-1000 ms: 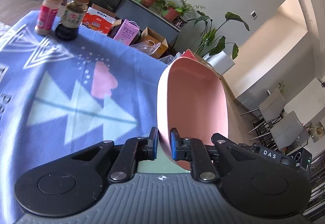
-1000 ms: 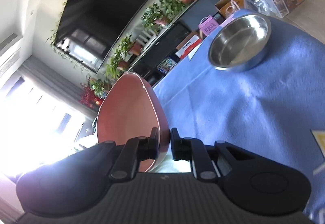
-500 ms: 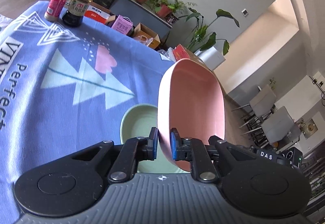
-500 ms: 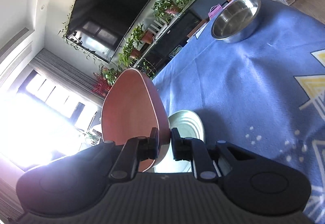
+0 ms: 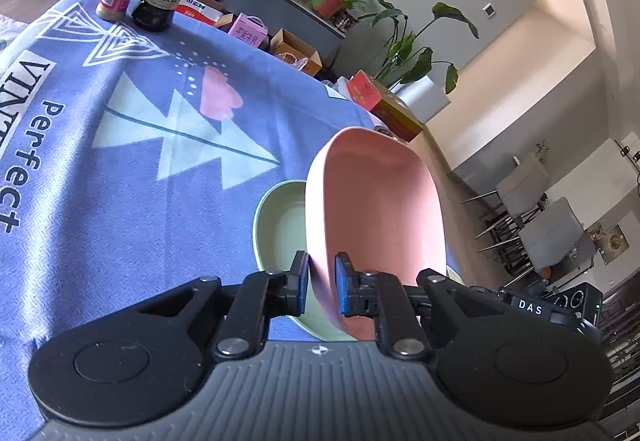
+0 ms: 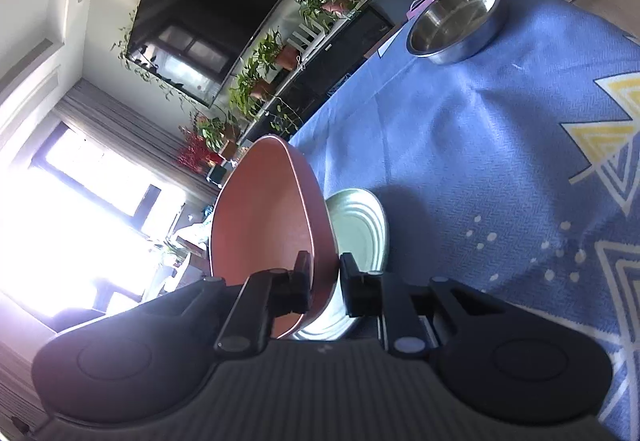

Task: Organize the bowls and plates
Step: 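Lift the pink dish with both grippers and lower it onto the green plate, then open both grippers and withdraw them from the pink dish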

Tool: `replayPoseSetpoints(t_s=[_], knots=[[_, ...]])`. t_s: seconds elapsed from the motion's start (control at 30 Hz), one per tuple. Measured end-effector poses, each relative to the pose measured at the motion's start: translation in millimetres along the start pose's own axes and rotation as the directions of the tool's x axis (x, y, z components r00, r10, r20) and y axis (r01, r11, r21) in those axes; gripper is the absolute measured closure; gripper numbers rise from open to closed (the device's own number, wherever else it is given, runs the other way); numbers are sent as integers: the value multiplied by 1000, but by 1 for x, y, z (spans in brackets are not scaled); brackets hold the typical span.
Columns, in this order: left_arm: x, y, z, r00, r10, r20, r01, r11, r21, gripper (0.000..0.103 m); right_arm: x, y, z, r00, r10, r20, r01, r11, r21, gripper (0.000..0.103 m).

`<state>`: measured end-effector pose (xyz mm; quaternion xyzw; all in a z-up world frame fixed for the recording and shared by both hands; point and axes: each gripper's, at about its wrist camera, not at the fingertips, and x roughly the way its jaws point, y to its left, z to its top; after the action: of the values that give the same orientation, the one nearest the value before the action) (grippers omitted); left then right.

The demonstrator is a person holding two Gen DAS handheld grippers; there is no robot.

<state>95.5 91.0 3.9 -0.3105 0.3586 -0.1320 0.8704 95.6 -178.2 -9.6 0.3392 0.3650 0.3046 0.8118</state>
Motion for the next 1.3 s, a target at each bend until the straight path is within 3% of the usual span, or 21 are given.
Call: replayPoseSetpoints(t_s=[0.83,0.9,1.0,1.17,1.3], knots=[[3,3,-3,999,49,-10,-49,999,1,87,9,11,-8,995,-90,-47,83,987,-138,41],[2,4,-2,999,50,-9,-50,999,1,86,5,15,-8,995,-95,-26,89,983,-162,39],[1,5,-2,999,53,-8,-53,999,-3,86,-1,17,-6,996,-91,15,92,978,-189,26],[1,4,-2,999,52,-6,-52,999,-4,84,-9,12,0,994,-74,82,86,982,-166,26],[2,4,-3,998,56,-6,-56,998,-7,82,-1,8,1,994,-75,81,87,984,-155,27]])
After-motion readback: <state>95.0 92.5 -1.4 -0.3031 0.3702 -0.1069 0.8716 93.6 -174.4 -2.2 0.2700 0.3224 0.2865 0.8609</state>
